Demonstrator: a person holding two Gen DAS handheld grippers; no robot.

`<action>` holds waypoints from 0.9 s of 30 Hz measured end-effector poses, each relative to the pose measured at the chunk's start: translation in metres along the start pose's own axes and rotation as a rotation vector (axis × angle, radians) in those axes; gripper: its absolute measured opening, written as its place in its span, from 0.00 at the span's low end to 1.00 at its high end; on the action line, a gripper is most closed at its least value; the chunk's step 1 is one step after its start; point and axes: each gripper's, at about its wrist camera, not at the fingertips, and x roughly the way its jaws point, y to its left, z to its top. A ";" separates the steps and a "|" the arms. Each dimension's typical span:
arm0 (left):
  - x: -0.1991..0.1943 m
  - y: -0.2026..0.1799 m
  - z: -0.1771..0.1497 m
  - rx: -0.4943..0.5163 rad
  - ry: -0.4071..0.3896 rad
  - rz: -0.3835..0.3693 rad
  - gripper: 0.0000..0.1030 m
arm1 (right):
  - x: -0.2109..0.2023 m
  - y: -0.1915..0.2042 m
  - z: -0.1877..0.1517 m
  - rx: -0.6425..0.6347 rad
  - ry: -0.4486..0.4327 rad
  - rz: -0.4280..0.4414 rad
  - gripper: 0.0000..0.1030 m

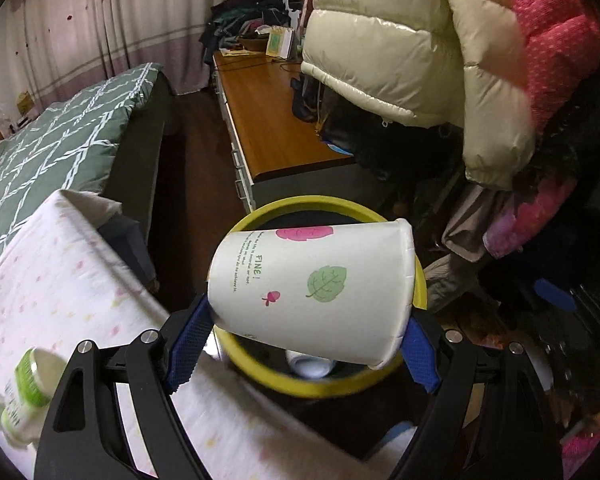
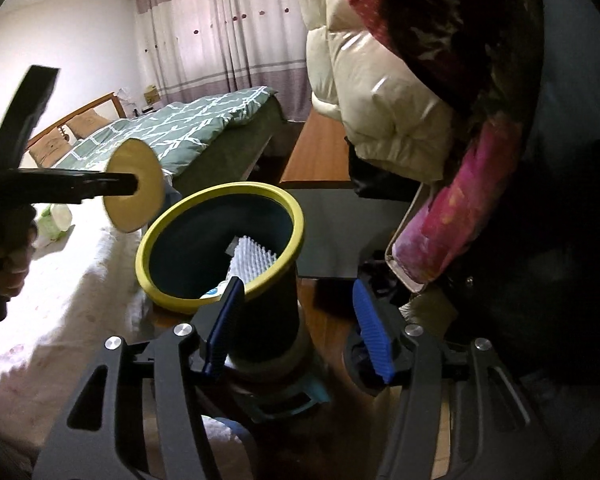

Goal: Collect trash
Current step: 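Carry the paper cup over the bin and open the left gripper, then move the left gripper from the bin back over the table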

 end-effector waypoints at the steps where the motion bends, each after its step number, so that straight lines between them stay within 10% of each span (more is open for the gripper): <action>1: 0.004 -0.001 0.002 -0.003 0.001 0.002 0.80 | 0.000 -0.001 0.000 0.002 0.000 -0.002 0.53; 8: 0.003 0.011 0.003 -0.052 -0.008 -0.002 0.87 | 0.000 0.004 0.000 0.004 -0.001 0.011 0.54; 16: -0.093 0.047 -0.044 -0.102 -0.152 0.056 0.90 | 0.004 0.024 0.001 -0.018 0.003 0.049 0.57; 27: -0.223 0.152 -0.193 -0.295 -0.251 0.445 0.91 | 0.022 0.102 0.019 -0.128 0.017 0.159 0.57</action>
